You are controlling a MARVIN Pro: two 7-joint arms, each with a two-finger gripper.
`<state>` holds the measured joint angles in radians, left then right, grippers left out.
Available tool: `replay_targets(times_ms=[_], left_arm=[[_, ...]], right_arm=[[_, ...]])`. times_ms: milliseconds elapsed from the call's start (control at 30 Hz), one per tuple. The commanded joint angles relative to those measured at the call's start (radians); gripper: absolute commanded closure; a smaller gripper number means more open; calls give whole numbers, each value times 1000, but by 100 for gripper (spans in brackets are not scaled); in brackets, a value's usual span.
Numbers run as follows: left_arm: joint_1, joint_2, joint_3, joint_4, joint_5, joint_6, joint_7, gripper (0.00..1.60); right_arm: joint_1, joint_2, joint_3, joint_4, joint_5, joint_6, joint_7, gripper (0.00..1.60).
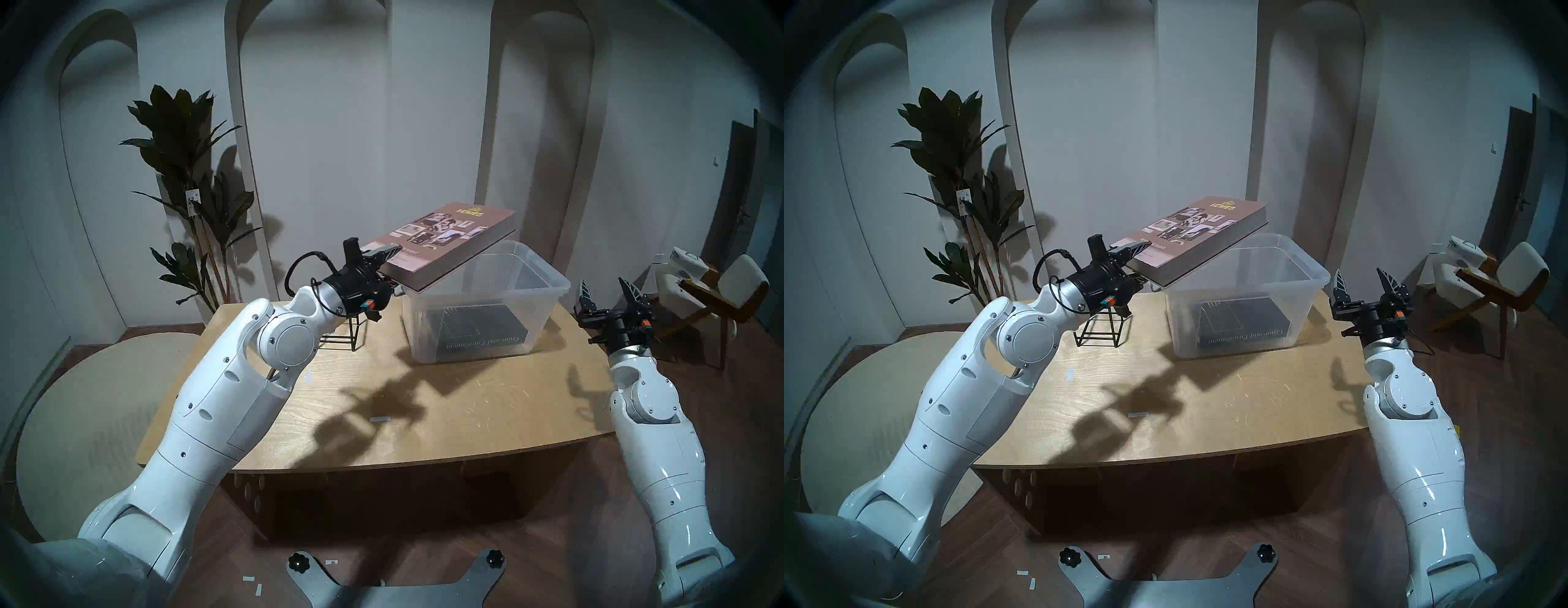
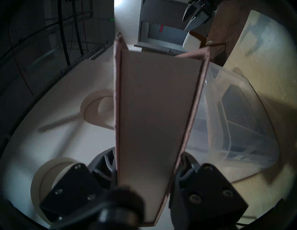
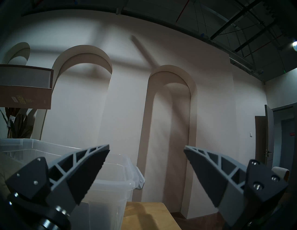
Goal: Pack the books into the storage box
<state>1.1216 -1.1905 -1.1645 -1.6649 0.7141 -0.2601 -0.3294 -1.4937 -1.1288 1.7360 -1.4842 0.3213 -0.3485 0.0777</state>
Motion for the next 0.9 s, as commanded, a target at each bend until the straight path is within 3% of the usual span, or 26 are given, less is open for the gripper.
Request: replay_targets(times_ms=[0,433,867], left_arm=[[-109,-109,-17,35,8,-30,-30,160],[-205,-232,-34,200,59,-40,-118,160],[-309,-303,-60,400,98,-94,-166,160]], right_arm=[[11,2,1,-17,-1,-8,1,0],[12,3,1,-15,0,-7,1,0],[30,41,86,40,17,8,-41,0]])
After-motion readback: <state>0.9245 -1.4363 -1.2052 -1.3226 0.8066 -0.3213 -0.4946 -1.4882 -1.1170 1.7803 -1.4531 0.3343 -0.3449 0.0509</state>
